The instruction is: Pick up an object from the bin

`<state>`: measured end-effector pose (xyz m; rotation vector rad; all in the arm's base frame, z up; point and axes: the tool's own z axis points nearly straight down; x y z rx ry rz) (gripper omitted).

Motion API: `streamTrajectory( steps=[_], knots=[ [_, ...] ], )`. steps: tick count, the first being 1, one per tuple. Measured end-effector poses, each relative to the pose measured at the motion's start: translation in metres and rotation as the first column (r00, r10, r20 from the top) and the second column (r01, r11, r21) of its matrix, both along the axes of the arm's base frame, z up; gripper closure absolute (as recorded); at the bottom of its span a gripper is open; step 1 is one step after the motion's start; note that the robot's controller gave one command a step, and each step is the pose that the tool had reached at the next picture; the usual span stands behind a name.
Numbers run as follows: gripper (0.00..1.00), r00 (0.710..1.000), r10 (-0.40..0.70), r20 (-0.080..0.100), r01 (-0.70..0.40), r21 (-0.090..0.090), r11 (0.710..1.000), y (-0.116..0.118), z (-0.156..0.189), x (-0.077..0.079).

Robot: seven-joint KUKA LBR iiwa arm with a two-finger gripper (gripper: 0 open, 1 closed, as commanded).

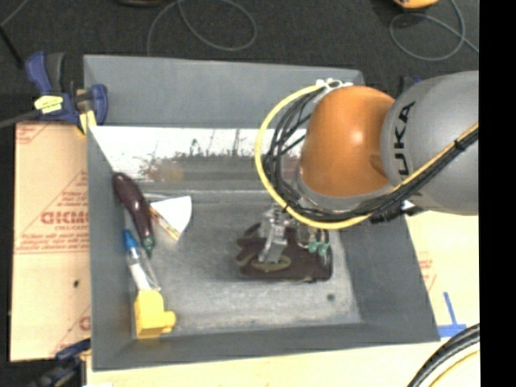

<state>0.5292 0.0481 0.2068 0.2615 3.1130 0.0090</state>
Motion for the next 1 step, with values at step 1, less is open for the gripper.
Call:
streamTrajectory(
  steps=[1],
  knots=[
    [1.0,1.0,0.001,0.0,-0.001,0.0,1.0,-0.0001,0.0,0.0]
  ],
)
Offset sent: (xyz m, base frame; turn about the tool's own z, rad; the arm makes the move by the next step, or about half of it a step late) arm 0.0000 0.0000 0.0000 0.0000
